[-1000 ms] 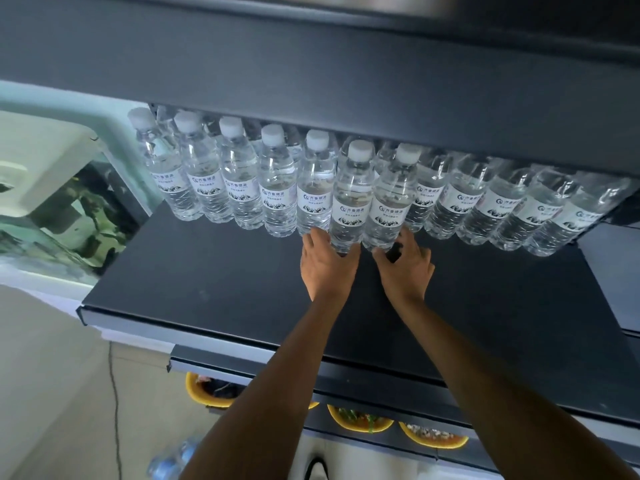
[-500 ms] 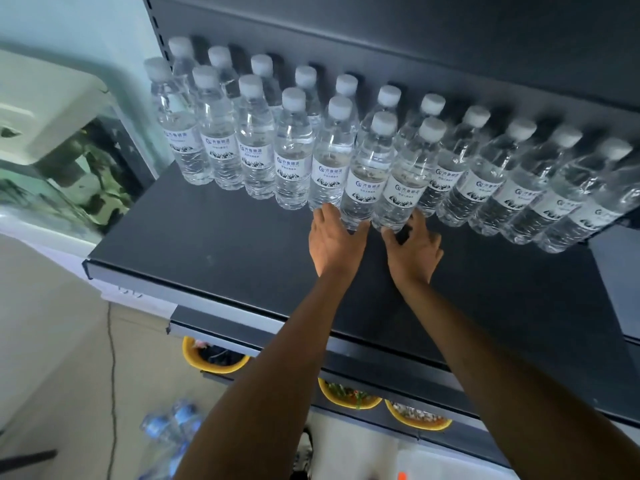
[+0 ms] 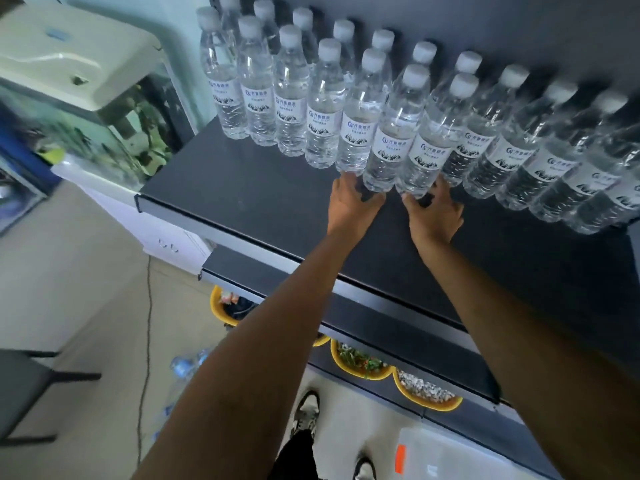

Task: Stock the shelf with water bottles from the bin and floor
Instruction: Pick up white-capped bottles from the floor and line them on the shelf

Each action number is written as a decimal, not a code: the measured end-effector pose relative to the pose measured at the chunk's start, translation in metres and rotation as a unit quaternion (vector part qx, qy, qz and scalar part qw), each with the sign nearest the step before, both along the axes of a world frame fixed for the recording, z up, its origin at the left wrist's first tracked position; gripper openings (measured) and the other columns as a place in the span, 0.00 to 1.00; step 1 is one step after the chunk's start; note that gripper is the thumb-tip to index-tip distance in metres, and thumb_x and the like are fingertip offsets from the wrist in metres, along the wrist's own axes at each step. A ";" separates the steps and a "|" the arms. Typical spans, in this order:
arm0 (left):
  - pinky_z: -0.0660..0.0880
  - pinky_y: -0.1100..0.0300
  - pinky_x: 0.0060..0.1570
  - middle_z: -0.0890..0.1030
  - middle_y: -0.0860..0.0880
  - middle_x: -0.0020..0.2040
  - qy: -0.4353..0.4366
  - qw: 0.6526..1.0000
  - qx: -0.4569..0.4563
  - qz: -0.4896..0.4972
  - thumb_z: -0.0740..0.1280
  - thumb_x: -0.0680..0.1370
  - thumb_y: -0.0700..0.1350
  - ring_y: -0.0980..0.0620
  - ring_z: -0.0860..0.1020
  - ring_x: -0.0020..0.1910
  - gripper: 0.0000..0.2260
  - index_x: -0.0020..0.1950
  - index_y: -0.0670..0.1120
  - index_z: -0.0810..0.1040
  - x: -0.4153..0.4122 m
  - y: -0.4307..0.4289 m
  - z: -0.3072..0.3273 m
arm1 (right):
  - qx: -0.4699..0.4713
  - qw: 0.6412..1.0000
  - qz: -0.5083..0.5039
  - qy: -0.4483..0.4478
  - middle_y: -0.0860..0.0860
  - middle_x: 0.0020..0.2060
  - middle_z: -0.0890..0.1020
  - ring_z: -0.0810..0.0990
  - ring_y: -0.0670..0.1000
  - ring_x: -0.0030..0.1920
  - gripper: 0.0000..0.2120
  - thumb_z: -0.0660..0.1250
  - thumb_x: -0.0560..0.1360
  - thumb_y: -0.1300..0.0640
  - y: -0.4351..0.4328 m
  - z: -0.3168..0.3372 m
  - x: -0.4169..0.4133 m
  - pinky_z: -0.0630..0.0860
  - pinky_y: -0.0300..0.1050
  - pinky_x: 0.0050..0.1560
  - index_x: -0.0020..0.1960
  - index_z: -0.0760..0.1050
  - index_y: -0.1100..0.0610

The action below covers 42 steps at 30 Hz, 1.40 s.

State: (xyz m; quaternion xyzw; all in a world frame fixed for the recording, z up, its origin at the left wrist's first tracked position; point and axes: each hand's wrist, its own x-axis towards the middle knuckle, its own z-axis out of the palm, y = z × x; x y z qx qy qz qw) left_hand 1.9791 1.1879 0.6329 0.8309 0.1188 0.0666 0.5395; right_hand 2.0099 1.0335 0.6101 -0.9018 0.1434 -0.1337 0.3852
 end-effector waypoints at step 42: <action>0.70 0.47 0.65 0.78 0.46 0.63 0.294 0.867 -0.061 0.399 0.73 0.71 0.60 0.43 0.73 0.64 0.30 0.68 0.43 0.75 -0.434 0.063 -0.582 | -0.051 0.825 0.450 0.337 0.60 0.61 0.78 0.76 0.61 0.61 0.25 0.70 0.73 0.56 0.104 -0.584 -0.348 0.72 0.54 0.63 0.68 0.73 0.63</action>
